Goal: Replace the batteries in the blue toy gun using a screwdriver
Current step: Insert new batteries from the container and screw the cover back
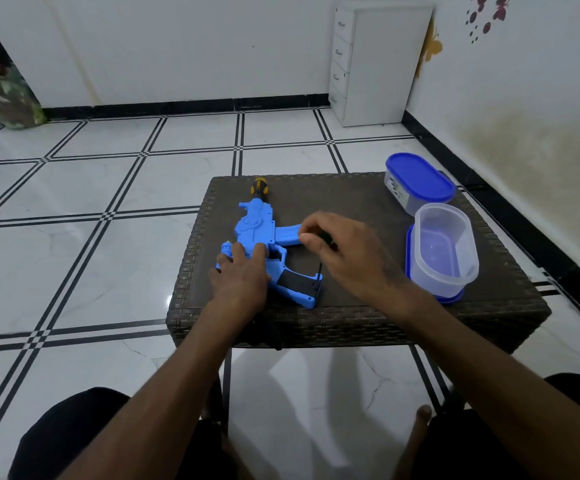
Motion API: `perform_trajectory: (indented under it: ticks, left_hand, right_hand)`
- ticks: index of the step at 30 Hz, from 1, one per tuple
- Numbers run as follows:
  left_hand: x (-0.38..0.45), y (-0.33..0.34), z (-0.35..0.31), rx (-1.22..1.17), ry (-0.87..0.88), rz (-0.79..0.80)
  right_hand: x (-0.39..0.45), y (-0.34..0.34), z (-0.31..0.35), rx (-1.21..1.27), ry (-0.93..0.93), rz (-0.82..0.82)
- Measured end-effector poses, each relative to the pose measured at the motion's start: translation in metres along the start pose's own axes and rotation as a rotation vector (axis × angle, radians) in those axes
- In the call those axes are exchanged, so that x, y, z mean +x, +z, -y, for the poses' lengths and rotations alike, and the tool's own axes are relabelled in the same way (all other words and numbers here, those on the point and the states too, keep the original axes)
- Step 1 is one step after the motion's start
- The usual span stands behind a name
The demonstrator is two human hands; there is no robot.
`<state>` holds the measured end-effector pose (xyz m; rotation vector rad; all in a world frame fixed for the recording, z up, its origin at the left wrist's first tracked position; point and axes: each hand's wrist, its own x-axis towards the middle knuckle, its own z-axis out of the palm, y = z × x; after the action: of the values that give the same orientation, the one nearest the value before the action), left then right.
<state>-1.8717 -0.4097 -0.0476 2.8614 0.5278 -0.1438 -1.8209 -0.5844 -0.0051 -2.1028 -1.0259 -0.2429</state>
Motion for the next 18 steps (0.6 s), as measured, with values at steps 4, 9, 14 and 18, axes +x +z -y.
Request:
perform_trajectory:
  ticks: [4,9,14,18]
  left_hand:
    - [-0.0001,-0.0004,0.0,0.005,0.004,0.003]
    - [0.0,-0.0006,-0.0005,-0.001,-0.002,0.005]
    - [0.0004,-0.0009,-0.0012,-0.001,-0.007,0.009]
    - [0.0003,0.0,0.0,-0.003,0.0,0.006]
  right_hand:
    - [0.0014,-0.0028,-0.0004,0.155,0.048,0.109]
    - [0.0053,-0.0058,-0.0008,0.022,-0.007,0.002]
    - [0.0022,-0.0008,-0.0018,0.017,-0.008,0.037]
    - [-0.0015,-0.0064,0.0037,0.152,0.033,0.079]
